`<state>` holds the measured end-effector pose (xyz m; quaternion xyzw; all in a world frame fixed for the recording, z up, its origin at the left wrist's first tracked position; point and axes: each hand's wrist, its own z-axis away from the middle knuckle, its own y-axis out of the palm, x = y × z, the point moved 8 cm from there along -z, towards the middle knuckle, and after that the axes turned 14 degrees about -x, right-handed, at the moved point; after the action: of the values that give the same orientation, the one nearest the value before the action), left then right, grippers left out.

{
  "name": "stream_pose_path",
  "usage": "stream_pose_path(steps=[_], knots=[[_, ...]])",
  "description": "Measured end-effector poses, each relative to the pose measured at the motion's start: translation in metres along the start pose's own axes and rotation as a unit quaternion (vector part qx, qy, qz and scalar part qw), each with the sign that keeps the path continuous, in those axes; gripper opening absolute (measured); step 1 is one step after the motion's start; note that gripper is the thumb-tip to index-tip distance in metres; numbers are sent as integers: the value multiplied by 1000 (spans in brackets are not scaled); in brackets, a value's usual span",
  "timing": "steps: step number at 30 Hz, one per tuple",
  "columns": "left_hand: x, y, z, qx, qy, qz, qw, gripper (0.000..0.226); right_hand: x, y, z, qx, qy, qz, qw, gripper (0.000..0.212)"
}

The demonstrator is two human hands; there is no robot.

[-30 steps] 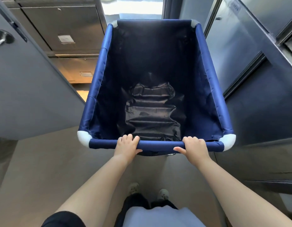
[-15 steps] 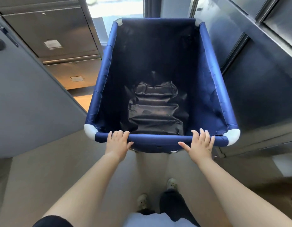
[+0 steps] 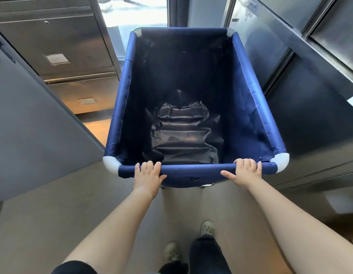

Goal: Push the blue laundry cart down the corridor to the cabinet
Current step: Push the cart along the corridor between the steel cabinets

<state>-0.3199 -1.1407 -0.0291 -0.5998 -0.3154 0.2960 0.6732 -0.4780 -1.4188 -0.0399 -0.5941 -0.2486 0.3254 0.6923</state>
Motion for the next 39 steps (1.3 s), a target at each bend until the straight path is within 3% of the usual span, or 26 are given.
stream_pose_path(steps=[11,25,39], knots=[[-4,0,-44,20,-18,10,1000,47,4,-17,-57,-4,-24,40,999,76],[14,-7,-153,53,-74,2,996,52,29,-36,-159,34,-43,7,998,79],[22,-19,-261,51,-80,2,995,51,50,-61,-274,37,-60,29,997,79]])
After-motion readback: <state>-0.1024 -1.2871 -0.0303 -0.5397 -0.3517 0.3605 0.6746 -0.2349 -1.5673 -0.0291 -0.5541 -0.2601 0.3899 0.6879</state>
